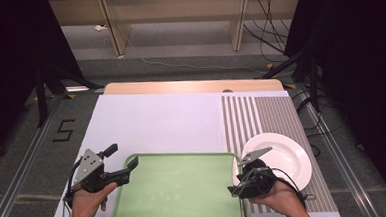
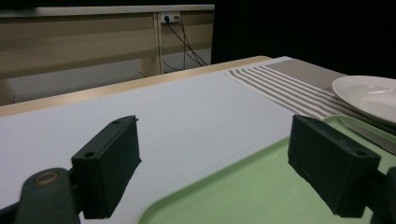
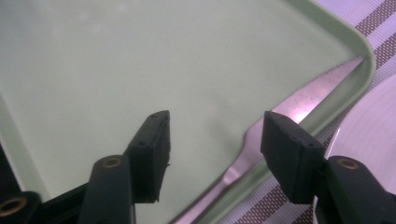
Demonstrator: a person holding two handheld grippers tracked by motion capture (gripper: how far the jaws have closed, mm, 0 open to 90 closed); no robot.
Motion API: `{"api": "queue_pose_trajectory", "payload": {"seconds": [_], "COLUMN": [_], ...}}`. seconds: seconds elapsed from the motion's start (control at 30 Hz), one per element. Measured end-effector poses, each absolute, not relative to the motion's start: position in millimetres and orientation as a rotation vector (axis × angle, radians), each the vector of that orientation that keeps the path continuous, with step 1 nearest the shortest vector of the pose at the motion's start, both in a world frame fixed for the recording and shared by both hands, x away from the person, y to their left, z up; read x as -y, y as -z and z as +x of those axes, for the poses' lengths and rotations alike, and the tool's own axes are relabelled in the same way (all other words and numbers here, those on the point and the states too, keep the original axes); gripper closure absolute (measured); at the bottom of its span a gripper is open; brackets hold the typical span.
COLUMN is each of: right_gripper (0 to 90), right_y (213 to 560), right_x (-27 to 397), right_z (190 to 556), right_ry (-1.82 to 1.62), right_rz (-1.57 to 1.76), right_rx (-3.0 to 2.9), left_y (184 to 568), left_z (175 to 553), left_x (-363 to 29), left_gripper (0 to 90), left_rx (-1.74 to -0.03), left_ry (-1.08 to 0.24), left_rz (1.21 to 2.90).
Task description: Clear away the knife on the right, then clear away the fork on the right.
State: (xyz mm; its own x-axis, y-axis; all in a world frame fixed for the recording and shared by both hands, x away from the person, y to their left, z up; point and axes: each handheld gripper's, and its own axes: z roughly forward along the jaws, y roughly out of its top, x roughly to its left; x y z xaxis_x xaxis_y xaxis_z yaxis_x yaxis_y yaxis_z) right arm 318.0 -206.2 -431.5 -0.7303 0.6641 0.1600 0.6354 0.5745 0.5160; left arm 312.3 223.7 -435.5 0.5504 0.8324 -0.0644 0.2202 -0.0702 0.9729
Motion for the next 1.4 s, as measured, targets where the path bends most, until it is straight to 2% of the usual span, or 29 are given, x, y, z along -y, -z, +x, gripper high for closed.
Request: {"api": "queue_pose_trajectory", "payload": {"seconds": [0.07, 0.23, 0.4, 1.4], "right_gripper": [41.9, 30.0, 25.8, 23.5], "right_y": [430.6, 424.7, 423.5, 422.2], "right_x": [208.5, 214.0, 224.5, 257.0], "right_z": [318.4, 316.7, 316.9, 307.6], "right_ry": [-0.924, -1.000, -1.030, -1.086], "right_rz": [1.136, 1.117, 1.147, 1.251], "right_rx": [-2.747, -2.723, -2.685, -2.548], "left_y": [435.6, 435.8, 436.3, 436.0], "left_z": [312.7, 314.0, 315.0, 314.8], "left_x": [-223.4, -223.4, -223.5, -222.2], "left_gripper": [16.3, 16.3, 16.3, 16.2], "left_rx": [-0.918, -0.920, -0.923, -0.921], "left_ry": [-0.641, -0.638, -0.631, -0.624], "left_rz": [1.600, 1.603, 1.589, 1.595]}}
